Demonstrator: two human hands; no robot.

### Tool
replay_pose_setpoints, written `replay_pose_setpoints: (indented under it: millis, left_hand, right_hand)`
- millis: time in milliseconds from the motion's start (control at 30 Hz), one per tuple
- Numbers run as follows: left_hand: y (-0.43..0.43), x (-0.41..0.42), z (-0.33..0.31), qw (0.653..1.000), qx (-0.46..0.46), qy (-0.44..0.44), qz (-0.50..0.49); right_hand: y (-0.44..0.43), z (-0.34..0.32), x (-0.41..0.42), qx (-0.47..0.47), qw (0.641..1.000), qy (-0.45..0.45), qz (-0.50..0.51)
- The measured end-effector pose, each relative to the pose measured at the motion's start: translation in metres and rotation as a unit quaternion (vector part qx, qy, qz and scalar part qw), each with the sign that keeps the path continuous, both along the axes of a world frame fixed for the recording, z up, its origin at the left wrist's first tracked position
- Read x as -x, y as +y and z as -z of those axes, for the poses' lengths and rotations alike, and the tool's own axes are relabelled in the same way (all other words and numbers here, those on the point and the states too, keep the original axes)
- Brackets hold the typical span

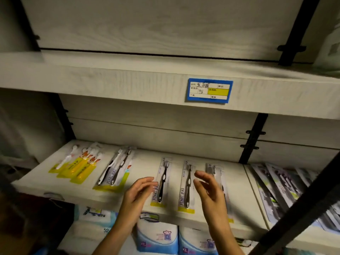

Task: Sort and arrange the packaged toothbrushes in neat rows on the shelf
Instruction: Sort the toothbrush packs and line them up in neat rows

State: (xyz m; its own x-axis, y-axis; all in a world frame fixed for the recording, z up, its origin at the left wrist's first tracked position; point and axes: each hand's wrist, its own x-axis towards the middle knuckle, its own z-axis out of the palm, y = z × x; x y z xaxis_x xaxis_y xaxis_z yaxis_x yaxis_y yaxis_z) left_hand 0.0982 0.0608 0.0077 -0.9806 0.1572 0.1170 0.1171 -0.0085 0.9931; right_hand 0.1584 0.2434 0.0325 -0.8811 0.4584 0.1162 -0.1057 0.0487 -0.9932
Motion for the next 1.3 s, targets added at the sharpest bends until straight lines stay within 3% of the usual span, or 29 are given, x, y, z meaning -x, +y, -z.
replay_pose_setpoints:
  millis: [433, 600, 900, 967, 1067, 1100, 1300]
  left_hand:
    - [-0.172, 0.091, 0.029, 0.997, 0.014, -0.04, 0.063]
    - [-0.22, 0.127, 0.04, 0.994, 0.021, -0.1, 0.03]
    - [-0.181, 0.183, 0.061, 0.98, 0.19, -0.066, 0.003]
    - [-0.167, 0.185, 0.065, 0.958, 0.264, -0.108, 0.022]
    - [-0.159, 0.187, 0.073, 0.896, 0.438, -0.069, 0.012]
    - [-0.158, 0.19, 0.073, 0.887, 0.458, -0.059, 0.005]
    - [-0.153, 0.208, 0.076, 0.916, 0.37, -0.143, 0.066]
  right_hand:
    - [-0.179, 0.03, 0.088, 0.012, 0.999, -0.018, 0.042]
    - [-0.224, 0.032, 0.11, -0.012, 0.998, -0.034, 0.056]
    - [-0.241, 0.031, 0.129, -0.089, 0.989, -0.111, 0.046]
    - [-0.241, 0.028, 0.131, -0.09, 0.989, -0.111, 0.041]
    - [-0.241, 0.026, 0.136, -0.094, 0.991, -0.091, 0.041]
    - [-0.24, 0.025, 0.137, -0.096, 0.991, -0.087, 0.039]
    - [-0.235, 0.029, 0.138, -0.098, 0.99, -0.092, 0.035]
